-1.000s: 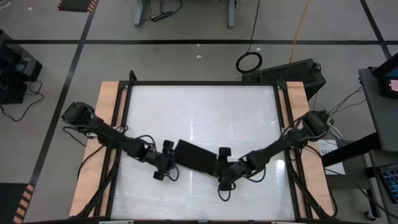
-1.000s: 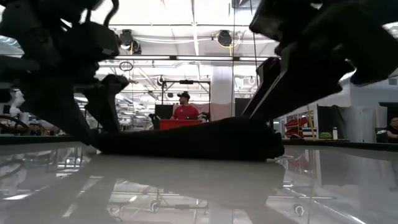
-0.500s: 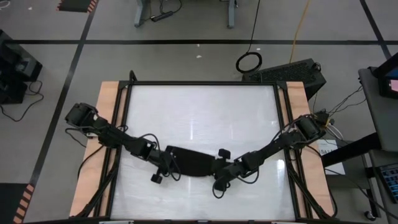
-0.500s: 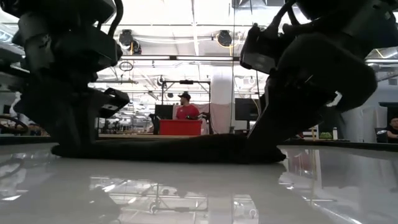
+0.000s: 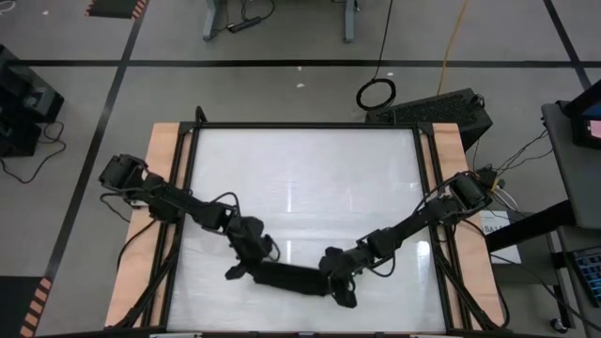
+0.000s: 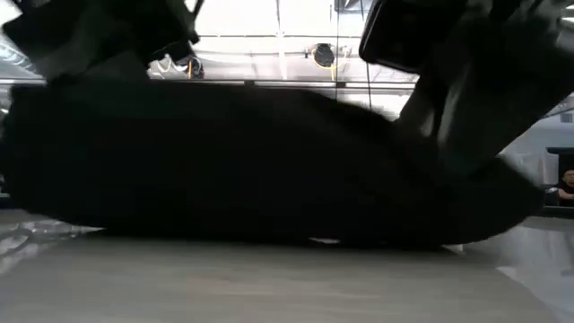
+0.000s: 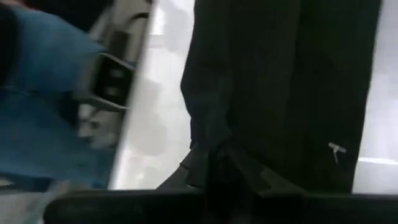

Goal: Roll napkin
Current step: Roll the black napkin

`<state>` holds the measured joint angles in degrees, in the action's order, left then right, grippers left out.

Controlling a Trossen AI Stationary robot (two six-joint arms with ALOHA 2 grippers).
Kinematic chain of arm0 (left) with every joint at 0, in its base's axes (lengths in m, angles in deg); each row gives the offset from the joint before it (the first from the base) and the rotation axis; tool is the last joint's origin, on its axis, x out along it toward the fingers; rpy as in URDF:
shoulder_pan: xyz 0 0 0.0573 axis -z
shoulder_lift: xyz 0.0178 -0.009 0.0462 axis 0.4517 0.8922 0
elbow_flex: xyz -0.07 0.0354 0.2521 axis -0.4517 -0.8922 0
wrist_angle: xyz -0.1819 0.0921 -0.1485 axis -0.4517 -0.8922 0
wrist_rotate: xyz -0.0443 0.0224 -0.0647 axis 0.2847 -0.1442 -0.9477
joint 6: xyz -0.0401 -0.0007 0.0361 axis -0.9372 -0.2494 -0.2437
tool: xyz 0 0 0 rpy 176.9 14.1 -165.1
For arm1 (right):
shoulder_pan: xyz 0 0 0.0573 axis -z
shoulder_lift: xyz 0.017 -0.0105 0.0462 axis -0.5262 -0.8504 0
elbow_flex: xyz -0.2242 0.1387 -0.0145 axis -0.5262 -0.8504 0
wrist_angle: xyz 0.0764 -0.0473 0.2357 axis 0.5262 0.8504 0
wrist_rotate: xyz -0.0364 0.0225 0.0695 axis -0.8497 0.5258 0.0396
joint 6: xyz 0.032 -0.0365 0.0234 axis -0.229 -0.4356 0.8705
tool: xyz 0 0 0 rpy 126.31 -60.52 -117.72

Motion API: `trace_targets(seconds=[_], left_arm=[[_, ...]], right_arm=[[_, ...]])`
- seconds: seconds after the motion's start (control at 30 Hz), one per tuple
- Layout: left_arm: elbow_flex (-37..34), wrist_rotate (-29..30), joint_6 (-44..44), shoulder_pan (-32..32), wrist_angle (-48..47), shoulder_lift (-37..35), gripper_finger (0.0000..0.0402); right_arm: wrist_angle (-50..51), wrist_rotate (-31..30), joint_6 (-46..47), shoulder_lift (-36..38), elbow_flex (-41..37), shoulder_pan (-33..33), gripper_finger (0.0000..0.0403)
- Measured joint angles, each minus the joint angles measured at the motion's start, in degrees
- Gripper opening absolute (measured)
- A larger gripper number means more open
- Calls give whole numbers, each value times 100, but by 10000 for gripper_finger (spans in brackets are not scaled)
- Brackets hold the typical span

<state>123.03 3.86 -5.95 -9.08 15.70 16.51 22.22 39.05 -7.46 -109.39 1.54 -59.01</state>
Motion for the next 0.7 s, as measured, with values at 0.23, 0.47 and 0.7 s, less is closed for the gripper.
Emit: trace_targets(seconds=[0.23, 0.47, 0.7], left_arm=[[0, -278, -1132, -398, -68, 28, 4], [1, 80, -1513, -429, -431, 443, 4], [54, 347, -2009, -429, 183, 805, 4]], right_arm=[[-552, 595, 441, 7, -2, 0, 15], [-597, 699, 798, 7, -2, 11, 34], [-565, 913, 938, 7, -2, -13, 40]])
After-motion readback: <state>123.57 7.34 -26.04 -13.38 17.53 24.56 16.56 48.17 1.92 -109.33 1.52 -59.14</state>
